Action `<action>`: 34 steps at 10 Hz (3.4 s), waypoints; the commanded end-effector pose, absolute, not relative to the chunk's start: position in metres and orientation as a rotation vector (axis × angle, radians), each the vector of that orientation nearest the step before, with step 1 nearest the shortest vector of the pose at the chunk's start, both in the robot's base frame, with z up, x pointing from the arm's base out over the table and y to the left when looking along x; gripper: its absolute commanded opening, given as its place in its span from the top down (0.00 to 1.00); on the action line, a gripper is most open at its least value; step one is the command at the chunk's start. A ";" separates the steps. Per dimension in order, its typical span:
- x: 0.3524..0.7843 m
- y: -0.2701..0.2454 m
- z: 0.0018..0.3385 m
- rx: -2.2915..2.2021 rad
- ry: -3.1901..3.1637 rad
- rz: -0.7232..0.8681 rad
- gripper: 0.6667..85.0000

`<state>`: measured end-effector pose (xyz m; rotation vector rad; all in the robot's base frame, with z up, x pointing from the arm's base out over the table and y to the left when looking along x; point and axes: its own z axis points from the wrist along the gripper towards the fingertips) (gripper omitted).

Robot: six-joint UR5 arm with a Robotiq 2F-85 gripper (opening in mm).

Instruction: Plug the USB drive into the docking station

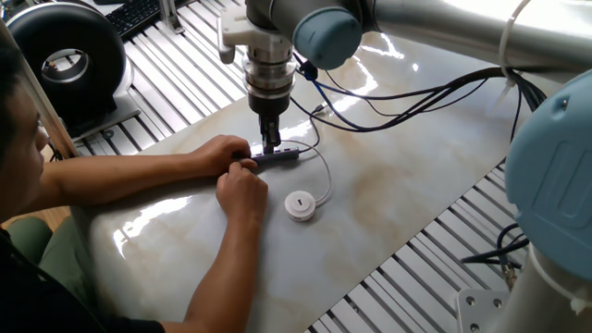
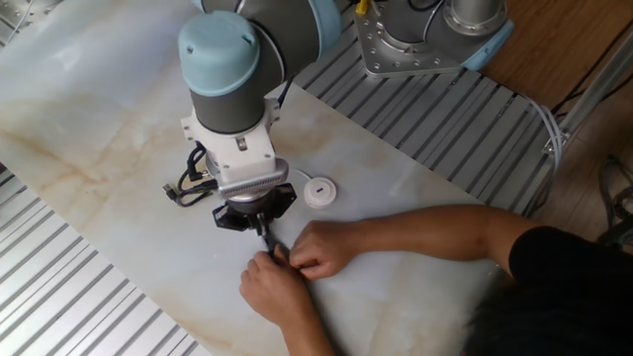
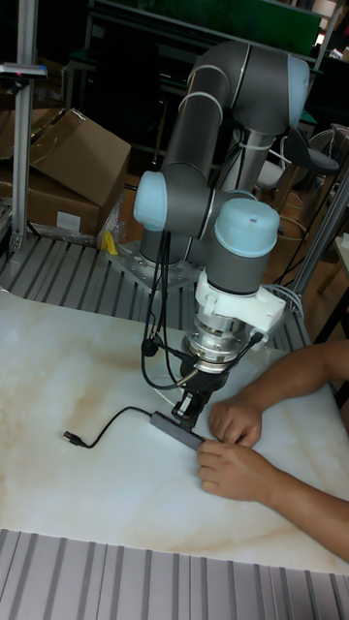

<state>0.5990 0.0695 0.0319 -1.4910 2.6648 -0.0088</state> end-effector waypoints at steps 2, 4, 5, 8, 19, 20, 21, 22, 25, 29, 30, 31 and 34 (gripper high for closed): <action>0.571 0.033 0.058 -1.563 2.791 -0.186 0.70; 0.559 0.026 0.075 -1.637 2.806 -0.173 0.35; 0.546 0.026 0.092 -1.604 2.853 -0.151 0.36; 0.513 -0.022 0.155 -1.364 2.989 -0.307 0.54; 0.468 -0.034 0.151 -0.069 3.253 -0.181 0.99; 0.466 -0.028 0.150 -0.060 3.261 -0.147 0.99; 0.467 -0.026 0.152 -0.055 3.256 -0.117 0.99; 0.471 -0.026 0.153 -0.058 3.234 -0.075 0.99; 0.477 -0.023 0.144 0.006 3.244 -0.108 0.99; 0.481 -0.023 0.143 0.074 3.240 -0.044 0.99; 0.484 -0.023 0.142 0.069 3.234 -0.046 0.99; 0.486 -0.021 0.140 0.059 3.237 -0.043 0.99; 0.488 -0.009 0.137 0.053 3.236 -0.023 0.99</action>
